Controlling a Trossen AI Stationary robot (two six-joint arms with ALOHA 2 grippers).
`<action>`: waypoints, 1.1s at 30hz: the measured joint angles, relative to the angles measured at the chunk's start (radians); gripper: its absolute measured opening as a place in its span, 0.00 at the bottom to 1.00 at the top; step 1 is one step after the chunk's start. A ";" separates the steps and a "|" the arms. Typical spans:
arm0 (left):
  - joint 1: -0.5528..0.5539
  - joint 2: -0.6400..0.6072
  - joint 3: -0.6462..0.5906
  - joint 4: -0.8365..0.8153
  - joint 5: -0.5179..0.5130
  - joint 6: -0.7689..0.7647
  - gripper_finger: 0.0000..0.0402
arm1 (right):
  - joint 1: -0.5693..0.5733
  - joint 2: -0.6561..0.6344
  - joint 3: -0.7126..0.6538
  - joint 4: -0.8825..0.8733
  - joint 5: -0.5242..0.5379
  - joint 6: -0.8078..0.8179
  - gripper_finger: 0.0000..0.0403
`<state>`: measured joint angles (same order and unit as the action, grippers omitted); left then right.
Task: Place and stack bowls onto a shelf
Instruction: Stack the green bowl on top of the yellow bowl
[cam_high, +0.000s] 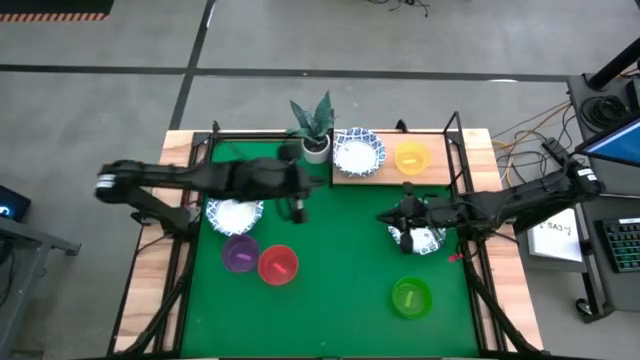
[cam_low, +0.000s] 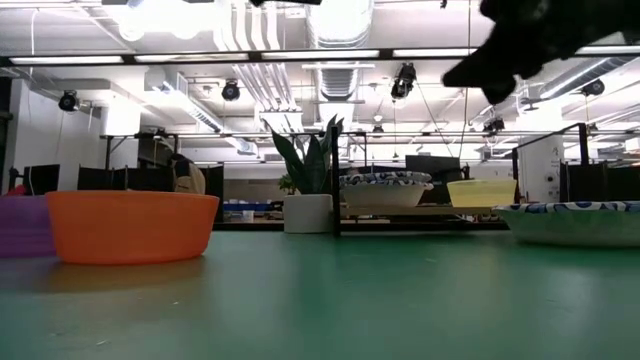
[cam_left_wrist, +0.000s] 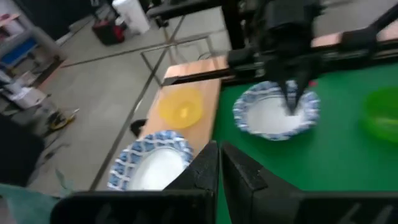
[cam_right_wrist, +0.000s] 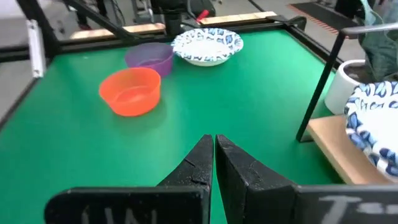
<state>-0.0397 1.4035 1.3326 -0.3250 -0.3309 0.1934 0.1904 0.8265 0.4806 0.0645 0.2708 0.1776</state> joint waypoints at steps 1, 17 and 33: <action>-0.016 -0.043 -0.048 0.027 0.000 -0.012 0.00 | -0.002 0.030 0.023 0.000 0.011 -0.008 0.02; -0.127 -0.391 -0.537 0.360 0.000 -0.079 0.00 | -0.216 0.350 0.408 -0.361 0.040 -0.094 0.02; -0.127 -0.443 -0.642 0.238 -0.002 -0.046 0.00 | -0.233 0.386 0.582 -0.860 -0.219 0.441 0.02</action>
<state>-0.1669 0.9609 0.6906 -0.0873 -0.3328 0.1476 -0.0423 1.2126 1.0626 -0.7951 0.0514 0.6187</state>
